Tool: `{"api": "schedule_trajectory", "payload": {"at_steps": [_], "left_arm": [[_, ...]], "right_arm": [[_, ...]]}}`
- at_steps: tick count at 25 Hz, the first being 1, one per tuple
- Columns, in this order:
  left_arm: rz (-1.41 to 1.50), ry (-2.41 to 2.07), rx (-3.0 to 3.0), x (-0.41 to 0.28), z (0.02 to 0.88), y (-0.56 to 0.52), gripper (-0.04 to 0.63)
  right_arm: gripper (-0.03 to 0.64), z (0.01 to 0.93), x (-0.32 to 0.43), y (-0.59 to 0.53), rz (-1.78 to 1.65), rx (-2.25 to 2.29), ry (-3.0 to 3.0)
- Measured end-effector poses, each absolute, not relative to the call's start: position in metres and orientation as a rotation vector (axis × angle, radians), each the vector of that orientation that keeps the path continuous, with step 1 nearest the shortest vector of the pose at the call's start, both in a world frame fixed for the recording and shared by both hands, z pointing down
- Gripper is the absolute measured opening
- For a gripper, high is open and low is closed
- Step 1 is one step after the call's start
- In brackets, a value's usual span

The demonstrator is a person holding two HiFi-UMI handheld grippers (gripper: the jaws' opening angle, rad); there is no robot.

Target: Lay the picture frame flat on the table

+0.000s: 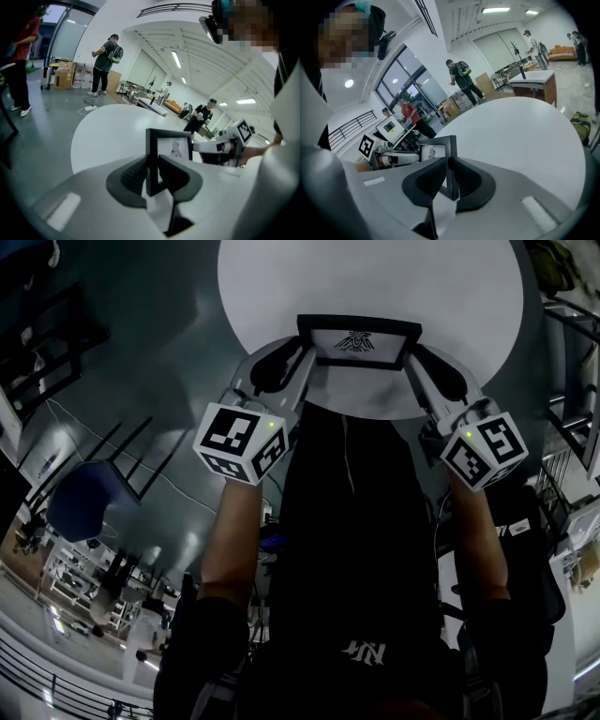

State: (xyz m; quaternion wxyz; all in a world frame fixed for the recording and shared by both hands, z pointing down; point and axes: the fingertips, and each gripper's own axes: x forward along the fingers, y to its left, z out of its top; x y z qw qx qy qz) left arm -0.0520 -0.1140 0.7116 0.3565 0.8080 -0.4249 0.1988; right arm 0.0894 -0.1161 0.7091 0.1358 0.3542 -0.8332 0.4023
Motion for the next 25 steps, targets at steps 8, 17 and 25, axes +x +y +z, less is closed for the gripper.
{"api": "schedule_trajectory", "payload": {"at_steps": [8,17,25], "left_arm": [[0.561,-1.078,2.108,-0.059,0.727,-0.126,0.079],[0.578,-1.088,2.109,-0.056,0.736,-0.119,0.085],[0.633,-1.085,2.110,-0.054,0.739,-0.118,0.086]], "right_arm": [[0.052,0.726,0.080,-0.123,0.988,1.038,-2.333],[0.057,0.736,0.081,-0.117,0.954,1.063,-2.308],[0.058,0.738,0.081,-0.116,0.891,1.077,-2.289]]}}
